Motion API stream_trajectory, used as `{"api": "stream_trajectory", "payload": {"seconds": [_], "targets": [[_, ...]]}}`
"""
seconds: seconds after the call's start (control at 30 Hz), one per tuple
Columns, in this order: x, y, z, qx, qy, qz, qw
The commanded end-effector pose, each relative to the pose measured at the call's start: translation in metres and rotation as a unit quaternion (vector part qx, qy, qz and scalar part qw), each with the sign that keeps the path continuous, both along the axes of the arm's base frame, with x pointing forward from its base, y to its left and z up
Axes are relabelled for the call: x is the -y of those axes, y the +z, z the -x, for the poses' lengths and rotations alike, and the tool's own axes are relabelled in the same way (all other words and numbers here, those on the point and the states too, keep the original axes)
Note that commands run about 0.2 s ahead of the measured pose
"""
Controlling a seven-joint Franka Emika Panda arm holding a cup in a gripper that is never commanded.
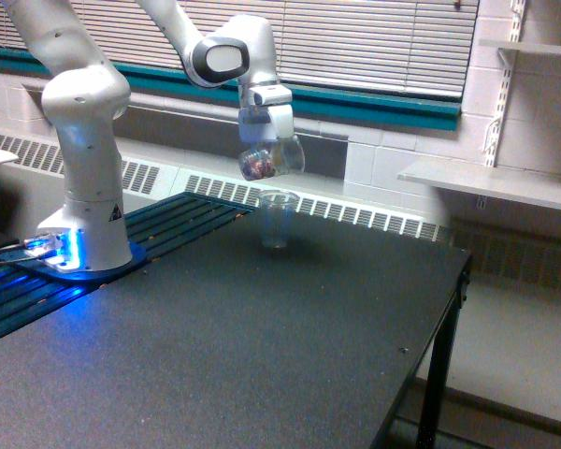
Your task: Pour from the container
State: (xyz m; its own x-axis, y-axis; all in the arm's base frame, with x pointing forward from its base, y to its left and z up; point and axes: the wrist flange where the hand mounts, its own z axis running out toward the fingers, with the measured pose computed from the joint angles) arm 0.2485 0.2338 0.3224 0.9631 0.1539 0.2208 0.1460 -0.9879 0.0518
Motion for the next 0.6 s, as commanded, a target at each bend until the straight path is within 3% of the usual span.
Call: {"api": "stream_trajectory", "payload": {"seconds": [0.03, 0.33, 0.6], "targets": [[0.002, -0.015, 0.017, -0.022, 0.016, 0.018, 0.9995], [0.004, -0.028, 0.03, -0.046, 0.02, 0.035, 0.9981], [0.001, -0.028, 0.029, -0.057, 0.03, 0.052, 0.9966]]}}
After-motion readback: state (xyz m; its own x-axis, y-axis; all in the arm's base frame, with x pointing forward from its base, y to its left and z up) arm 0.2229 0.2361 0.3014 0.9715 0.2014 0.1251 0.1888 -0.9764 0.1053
